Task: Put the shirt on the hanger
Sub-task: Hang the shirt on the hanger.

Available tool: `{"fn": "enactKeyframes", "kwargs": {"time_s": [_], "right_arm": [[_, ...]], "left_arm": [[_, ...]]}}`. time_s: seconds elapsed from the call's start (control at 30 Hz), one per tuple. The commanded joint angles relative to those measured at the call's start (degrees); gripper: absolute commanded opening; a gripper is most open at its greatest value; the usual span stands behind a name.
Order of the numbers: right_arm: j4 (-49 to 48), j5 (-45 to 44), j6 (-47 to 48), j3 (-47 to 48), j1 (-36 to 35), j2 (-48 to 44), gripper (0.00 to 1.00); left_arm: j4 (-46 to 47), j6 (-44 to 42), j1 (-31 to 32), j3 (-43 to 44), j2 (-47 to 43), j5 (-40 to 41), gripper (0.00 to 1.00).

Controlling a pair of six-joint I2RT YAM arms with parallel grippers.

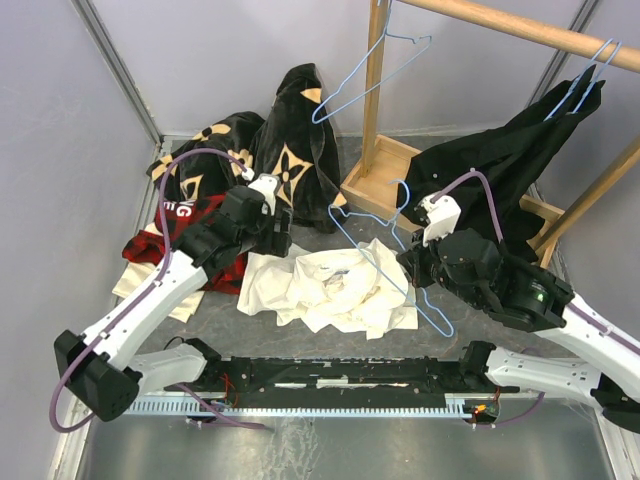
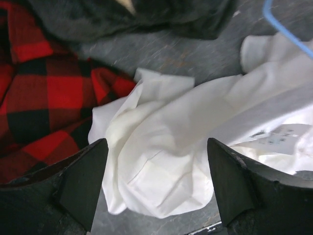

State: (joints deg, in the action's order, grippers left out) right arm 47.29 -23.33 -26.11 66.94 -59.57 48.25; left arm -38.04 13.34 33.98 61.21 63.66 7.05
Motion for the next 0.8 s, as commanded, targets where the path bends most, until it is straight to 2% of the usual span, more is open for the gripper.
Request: {"fn": "enactKeyframes", "kwargs": {"time_s": [0.0,0.07,0.17,0.3,0.43,0.63,0.77], "right_arm": [[-0.9,-2.9,-3.1,0.2,-0.1,-1.1,0.0],[0.6,-4.0,-2.9,0.9,-0.1,-0.7,0.0],[1.9,-5.4,-2.0,1.6,-0.1,-0.6,0.0],[0.8,-3.8,-0.6,-0.4,-0.1,-1.5,0.0],[0.7,-6.1,-2.4,-2.1,-0.1,-2.3,0.0],[1.8,-11.2,-2.8,-2.6,0.0,-3.5,0.0],[1.2,-12.0,-3.6,-3.9,-0.1,-5.8,0.0]], "left_arm": [[-7.2,8.0,0.0,2.3,1.4,8.6,0.88],[-5.5,10.5,0.0,1.4,0.2,11.1,0.91],[-0.1,13.2,0.0,-2.0,-3.4,8.9,1.0],[6.0,18.7,0.1,-6.3,-7.5,6.0,0.99],[6.7,26.8,2.2,-8.2,-10.5,9.8,0.98],[1.9,35.4,16.6,-8.3,-10.4,24.9,0.87],[-2.5,41.7,27.0,-9.1,-7.8,35.2,0.86]]}}
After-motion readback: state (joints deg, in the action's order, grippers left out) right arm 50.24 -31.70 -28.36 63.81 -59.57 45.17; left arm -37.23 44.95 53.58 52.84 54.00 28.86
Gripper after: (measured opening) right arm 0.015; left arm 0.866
